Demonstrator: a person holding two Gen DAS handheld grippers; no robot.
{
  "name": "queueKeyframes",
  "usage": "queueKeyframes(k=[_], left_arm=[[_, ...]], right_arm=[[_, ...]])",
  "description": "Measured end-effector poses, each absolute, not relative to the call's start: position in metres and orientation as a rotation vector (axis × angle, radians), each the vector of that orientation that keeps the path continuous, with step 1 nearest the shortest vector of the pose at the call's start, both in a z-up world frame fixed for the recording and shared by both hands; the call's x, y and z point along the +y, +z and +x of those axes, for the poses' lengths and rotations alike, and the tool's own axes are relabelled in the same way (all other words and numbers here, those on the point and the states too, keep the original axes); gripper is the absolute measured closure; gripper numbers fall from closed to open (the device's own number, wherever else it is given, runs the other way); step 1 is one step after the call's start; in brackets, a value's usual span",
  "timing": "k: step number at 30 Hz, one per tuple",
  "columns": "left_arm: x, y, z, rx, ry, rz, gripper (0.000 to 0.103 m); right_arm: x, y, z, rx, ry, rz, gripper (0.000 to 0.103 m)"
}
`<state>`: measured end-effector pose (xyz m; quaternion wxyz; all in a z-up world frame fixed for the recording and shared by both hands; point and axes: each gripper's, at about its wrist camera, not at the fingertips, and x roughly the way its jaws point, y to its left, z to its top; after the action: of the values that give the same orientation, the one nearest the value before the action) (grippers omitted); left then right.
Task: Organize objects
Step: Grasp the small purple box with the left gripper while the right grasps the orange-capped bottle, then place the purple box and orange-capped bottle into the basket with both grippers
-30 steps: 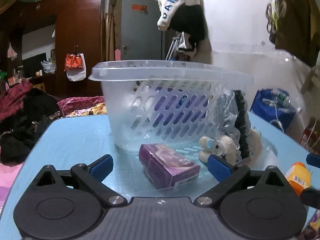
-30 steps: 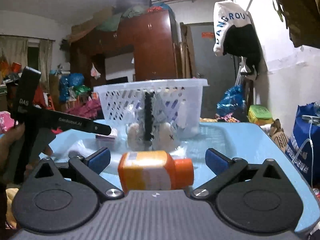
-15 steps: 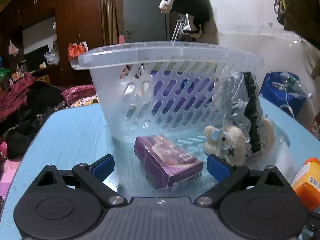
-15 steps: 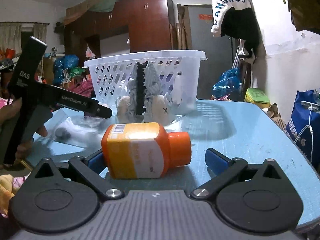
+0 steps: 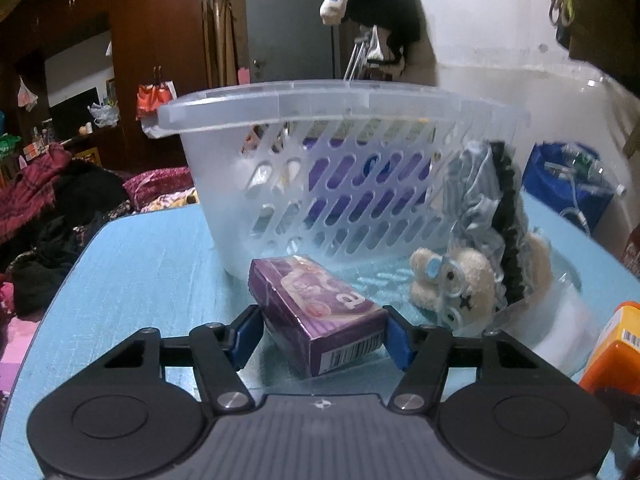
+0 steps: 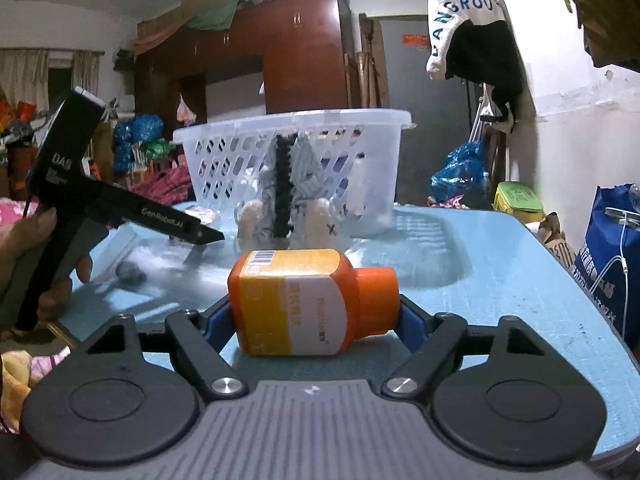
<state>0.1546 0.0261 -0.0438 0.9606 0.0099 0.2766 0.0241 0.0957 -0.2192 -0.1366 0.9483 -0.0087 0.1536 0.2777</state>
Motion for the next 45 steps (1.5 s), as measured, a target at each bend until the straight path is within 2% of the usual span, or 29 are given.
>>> queueKeyframes(k=[16, 20, 23, 27, 34, 45], left_arm=[[0.047, -0.024, 0.103, 0.237, -0.062, -0.058, 0.037], [0.055, 0.023, 0.096, 0.160, -0.049, -0.026, 0.037], [0.066, 0.069, 0.120, 0.160, -0.036, -0.009, 0.037], [0.082, 0.103, 0.193, 0.330, -0.018, 0.001, 0.037], [0.082, 0.085, 0.271, 0.609, 0.017, 0.087, 0.037], [0.085, 0.063, 0.288, 0.689, -0.001, 0.093, 0.037]], right_arm=[[-0.240, -0.109, 0.101, 0.162, 0.571, -0.007, 0.020], [-0.242, -0.071, 0.114, 0.098, 0.569, -0.001, 0.020], [-0.227, -0.035, 0.142, 0.068, 0.554, -0.045, 0.021], [-0.197, -0.001, 0.201, 0.158, 0.549, -0.077, 0.021], [-0.143, -0.002, 0.282, 0.446, 0.528, -0.157, 0.021], [-0.124, -0.008, 0.300, 0.549, 0.506, -0.214, 0.020]])
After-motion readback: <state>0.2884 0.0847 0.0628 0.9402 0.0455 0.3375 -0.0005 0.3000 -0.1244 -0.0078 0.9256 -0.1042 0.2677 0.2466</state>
